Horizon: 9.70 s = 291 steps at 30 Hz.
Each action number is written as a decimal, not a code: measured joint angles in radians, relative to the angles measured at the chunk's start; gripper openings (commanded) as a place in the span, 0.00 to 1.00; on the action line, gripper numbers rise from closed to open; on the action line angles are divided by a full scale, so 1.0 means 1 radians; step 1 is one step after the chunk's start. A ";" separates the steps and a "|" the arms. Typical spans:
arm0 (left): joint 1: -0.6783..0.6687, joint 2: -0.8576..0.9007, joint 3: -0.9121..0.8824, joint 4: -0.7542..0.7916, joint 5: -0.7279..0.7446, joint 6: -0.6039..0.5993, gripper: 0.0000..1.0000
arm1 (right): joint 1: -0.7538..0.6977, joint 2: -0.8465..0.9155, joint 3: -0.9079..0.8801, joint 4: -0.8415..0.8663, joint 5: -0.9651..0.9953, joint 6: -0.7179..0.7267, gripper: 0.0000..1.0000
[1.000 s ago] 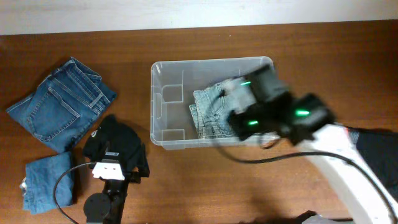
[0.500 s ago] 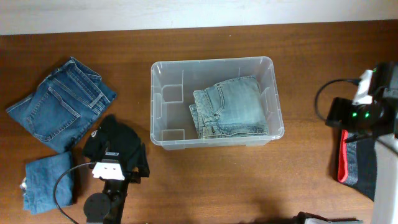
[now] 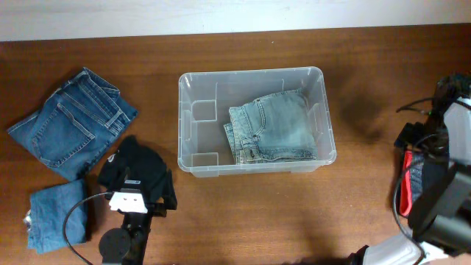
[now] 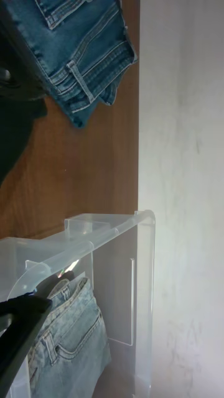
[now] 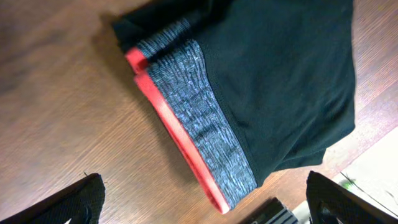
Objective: Pack container
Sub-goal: 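Move the right gripper right toward the black red-trimmed garment, then grasp the black garment with red trim using the right gripper, then lift the black garment and carry it toward the bin, then lower the black garment onto the jeans in the bin, release, then withdraw the right gripper to the right side of the table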
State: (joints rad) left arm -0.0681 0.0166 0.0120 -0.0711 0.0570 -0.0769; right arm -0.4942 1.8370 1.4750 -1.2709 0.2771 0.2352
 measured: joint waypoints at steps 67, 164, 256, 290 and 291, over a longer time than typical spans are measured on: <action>0.000 0.000 0.000 0.000 0.000 0.000 1.00 | -0.113 0.076 -0.268 0.284 -0.063 -0.048 0.04; 0.000 0.000 0.000 0.000 0.000 0.000 1.00 | 0.851 -0.103 0.634 -0.135 -0.146 0.047 0.04; 0.000 0.000 0.000 0.000 0.000 0.000 1.00 | 0.857 0.167 0.500 -0.179 -0.344 -0.449 0.04; 0.000 0.000 0.000 0.001 0.000 0.000 1.00 | -0.193 0.167 0.491 -0.187 -0.385 -0.348 0.98; 0.000 0.000 0.000 0.006 0.000 0.000 1.00 | -0.193 0.167 0.491 -0.187 -0.385 -0.348 0.98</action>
State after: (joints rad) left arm -0.0681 0.0166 0.0120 -0.0647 0.0566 -0.0769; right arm -0.6876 2.0045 1.9659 -1.4578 -0.1078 -0.1123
